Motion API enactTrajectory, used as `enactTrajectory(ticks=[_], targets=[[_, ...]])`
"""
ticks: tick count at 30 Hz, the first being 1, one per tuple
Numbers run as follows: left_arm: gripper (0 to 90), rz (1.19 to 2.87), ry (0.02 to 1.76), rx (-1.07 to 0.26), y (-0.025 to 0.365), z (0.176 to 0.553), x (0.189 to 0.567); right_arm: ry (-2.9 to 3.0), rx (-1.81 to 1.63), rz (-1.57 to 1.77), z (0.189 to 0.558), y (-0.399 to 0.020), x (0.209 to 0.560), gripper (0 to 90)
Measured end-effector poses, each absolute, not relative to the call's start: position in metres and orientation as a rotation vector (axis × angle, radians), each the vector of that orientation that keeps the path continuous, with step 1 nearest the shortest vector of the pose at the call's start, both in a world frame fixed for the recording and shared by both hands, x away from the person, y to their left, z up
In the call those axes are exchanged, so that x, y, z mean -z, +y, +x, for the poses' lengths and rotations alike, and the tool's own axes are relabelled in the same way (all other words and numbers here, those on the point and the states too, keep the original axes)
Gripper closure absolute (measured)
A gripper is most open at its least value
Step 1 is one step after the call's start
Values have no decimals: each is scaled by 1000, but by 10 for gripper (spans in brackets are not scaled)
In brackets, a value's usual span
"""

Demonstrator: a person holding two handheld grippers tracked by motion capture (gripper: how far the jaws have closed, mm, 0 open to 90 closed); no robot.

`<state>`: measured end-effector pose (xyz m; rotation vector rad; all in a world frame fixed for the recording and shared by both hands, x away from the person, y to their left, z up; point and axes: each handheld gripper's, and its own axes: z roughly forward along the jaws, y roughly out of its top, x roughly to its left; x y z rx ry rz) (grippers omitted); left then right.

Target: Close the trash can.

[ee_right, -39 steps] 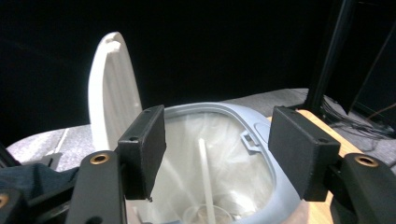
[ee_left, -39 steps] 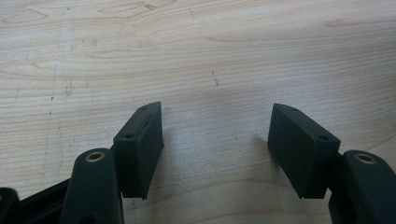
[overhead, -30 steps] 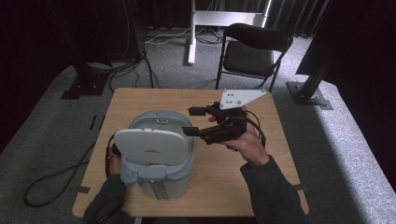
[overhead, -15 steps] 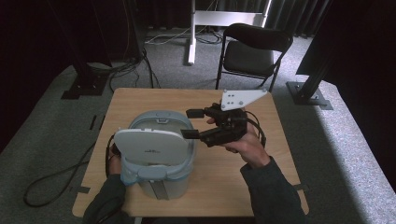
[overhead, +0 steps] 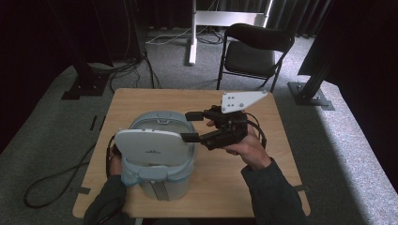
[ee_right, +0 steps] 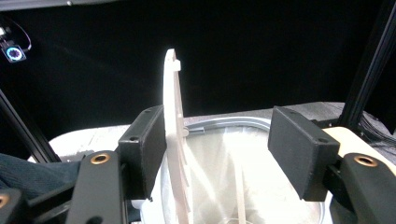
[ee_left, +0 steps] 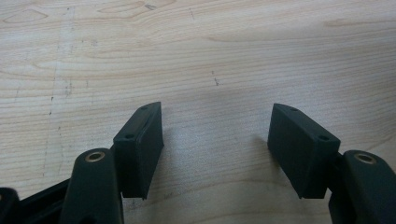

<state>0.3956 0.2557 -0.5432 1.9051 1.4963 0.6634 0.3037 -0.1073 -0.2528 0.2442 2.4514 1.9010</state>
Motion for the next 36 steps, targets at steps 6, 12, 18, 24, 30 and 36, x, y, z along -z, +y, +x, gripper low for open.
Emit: enactTrajectory(ticks=[6,12,18,24,30,36], targets=[[359,1905,1496,-663,256,396,543,2457,-1888,250,306,-104,254,358],[360,1905,1496,-663,256,396,543,2448,-1870,273,309,-104,256,363],[359,1906,1496,-663,256,396,543,2436,-1860,298,313,-104,257,372],[360,1905,1496,-663,256,396,543,2445,-1848,322,319,-104,263,373],[359,1905,1496,-663,256,396,543,2440,-1840,352,326,-104,267,380],[359,1905,1497,-663,256,396,543,2430,-1824,379,332,-102,270,386]])
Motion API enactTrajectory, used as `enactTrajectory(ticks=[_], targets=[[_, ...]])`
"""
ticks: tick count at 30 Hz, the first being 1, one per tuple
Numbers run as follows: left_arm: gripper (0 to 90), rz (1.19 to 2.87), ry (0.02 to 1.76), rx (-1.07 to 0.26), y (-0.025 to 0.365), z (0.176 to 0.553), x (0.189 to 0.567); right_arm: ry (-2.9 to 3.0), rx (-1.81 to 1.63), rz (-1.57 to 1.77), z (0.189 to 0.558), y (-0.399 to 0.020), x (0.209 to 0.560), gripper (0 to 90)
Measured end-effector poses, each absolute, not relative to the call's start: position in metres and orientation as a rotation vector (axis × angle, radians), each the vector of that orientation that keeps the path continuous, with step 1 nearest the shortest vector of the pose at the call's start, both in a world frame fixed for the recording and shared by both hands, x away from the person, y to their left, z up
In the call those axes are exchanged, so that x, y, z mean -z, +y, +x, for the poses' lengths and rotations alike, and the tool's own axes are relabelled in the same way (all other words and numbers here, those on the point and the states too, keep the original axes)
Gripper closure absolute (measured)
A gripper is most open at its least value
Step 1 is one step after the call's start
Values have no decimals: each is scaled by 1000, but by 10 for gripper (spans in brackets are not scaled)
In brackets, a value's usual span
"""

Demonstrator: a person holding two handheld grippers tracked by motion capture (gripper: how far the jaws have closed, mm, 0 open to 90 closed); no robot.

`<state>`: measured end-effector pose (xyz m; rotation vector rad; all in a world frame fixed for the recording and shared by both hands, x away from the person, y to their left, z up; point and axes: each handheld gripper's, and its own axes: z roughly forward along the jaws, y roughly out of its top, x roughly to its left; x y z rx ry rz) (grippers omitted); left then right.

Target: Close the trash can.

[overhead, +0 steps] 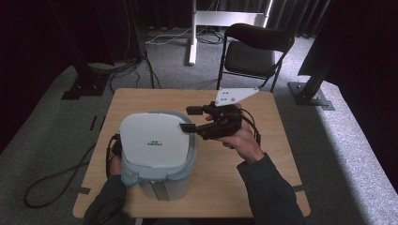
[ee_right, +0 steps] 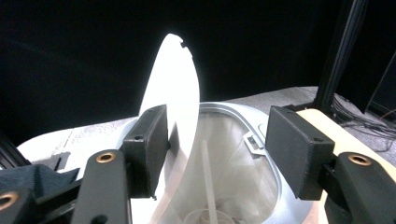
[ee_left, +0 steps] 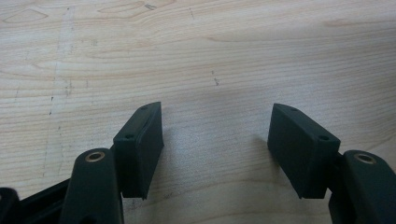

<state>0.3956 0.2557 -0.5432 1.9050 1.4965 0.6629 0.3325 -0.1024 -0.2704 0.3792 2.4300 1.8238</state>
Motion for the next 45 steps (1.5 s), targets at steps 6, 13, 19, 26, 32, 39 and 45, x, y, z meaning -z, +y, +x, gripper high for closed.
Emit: enactTrajectory(ticks=[6,13,19,26,32,39,45], targets=[[360,1905,1496,-663,256,396,543,2425,-1786,398,338,-98,275,393],[359,1906,1496,-663,256,396,543,2436,-1757,435,348,-95,282,394],[359,1906,1496,-663,256,396,543,2443,-1729,468,356,-92,288,395],[359,1905,1496,-663,256,396,543,2448,-1688,504,365,-87,296,403],[359,1906,1496,-663,256,396,543,2440,-1653,503,367,-81,299,436],[359,1905,1496,-663,256,396,543,2429,-1593,497,370,-73,302,500],[359,1906,1496,-663,256,396,543,2404,-1578,471,370,-68,304,565]])
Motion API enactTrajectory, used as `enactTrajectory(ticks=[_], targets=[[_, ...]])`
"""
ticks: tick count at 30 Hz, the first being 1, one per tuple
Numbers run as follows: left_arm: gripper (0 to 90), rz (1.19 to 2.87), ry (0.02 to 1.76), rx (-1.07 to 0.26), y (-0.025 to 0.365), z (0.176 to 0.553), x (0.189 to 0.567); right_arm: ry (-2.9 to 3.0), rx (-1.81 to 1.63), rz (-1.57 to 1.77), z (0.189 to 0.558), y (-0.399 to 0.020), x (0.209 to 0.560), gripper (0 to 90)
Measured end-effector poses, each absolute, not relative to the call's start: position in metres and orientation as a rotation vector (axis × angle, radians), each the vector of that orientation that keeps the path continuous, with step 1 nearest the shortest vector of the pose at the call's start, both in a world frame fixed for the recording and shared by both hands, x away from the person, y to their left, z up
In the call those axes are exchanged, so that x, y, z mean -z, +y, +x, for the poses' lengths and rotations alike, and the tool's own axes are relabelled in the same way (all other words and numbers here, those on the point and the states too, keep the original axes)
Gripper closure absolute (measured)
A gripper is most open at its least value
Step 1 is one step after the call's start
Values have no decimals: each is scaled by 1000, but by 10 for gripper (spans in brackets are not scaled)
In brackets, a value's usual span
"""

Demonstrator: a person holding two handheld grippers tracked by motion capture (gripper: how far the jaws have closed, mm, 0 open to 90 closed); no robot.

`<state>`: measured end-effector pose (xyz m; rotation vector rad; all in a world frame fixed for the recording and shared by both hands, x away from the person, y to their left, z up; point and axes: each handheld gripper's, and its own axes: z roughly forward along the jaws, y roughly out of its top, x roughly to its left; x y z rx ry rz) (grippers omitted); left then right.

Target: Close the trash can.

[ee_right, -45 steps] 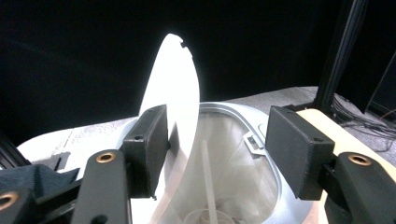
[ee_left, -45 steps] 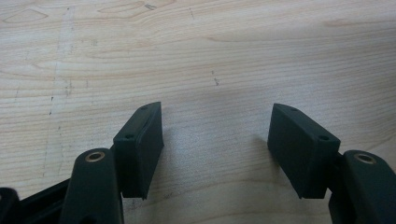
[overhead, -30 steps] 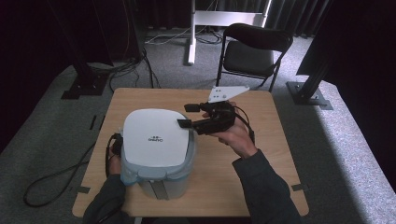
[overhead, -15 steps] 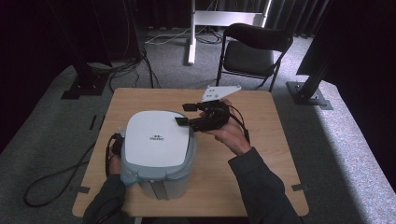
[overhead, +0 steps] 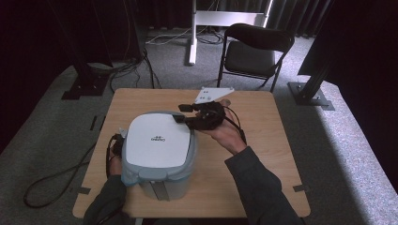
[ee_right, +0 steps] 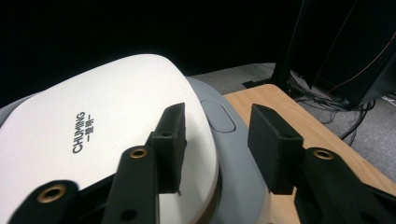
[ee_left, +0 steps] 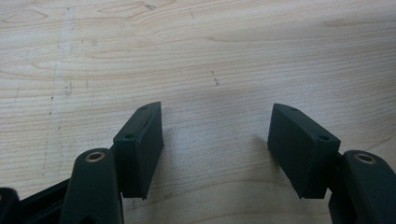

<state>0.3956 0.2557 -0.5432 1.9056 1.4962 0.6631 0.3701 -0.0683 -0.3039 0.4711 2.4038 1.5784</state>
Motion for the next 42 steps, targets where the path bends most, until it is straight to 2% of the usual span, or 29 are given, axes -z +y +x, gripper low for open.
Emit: enactTrajectory(ticks=[23,32,42], targets=[[359,1906,1496,-663,256,396,543,2532,-1555,493,385,-44,315,898],[359,1905,1496,-664,256,395,543,2542,-1546,516,388,-38,319,900],[357,1905,1495,-662,256,395,543,2512,-1476,417,372,-28,315,882]])
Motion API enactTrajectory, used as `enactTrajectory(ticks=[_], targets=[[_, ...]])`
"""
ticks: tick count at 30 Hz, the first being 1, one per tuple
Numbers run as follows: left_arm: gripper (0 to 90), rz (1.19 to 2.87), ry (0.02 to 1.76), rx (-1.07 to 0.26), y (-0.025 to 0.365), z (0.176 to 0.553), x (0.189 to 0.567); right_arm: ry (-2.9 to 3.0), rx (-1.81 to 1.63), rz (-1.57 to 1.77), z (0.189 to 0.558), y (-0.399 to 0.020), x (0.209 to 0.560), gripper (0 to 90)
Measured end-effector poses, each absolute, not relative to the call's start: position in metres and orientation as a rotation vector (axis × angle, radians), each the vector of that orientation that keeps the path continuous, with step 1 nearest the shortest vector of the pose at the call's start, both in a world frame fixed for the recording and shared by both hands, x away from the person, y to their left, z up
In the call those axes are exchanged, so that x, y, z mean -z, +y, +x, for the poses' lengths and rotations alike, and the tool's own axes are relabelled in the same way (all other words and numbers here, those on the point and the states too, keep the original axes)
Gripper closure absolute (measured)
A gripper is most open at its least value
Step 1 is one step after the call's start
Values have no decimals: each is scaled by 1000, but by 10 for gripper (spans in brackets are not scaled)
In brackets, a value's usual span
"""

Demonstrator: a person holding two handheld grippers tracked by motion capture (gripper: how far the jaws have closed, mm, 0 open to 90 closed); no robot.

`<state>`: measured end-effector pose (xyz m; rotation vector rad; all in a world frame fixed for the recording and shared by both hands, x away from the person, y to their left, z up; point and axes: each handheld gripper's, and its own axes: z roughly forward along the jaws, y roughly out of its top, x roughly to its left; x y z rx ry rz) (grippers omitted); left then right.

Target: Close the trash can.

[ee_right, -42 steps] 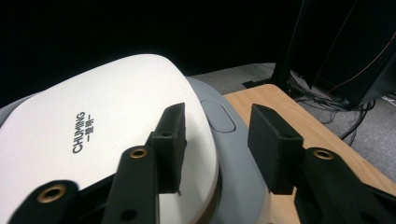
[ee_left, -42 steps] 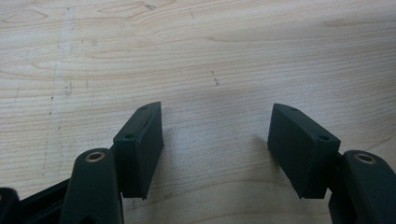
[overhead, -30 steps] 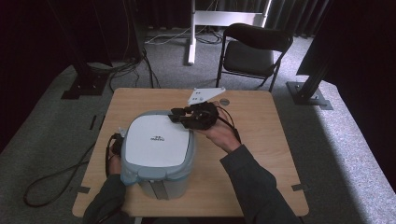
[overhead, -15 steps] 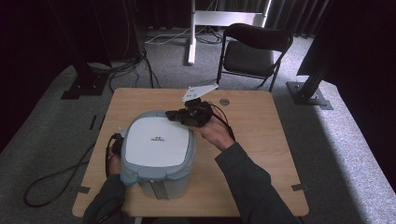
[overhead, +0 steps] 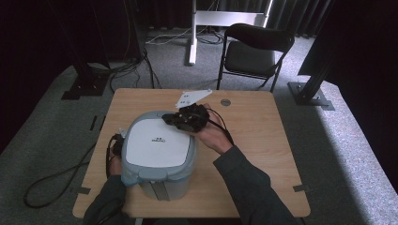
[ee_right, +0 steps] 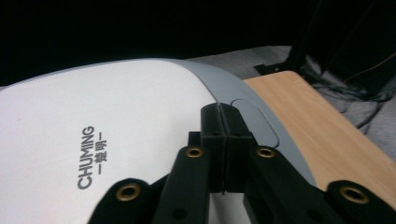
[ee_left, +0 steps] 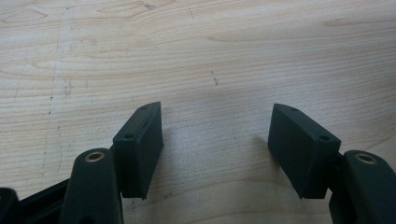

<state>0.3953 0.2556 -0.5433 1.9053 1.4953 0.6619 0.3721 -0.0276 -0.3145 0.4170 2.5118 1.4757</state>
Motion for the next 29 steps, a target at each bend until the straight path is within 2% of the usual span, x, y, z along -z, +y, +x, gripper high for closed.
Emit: enactTrajectory(ticks=[15,29], targets=[[356,1906,1495,-662,256,395,543,2436,-1501,527,380,-49,316,820],[356,1906,1494,-662,256,395,543,2375,-1509,595,385,-68,319,822]])
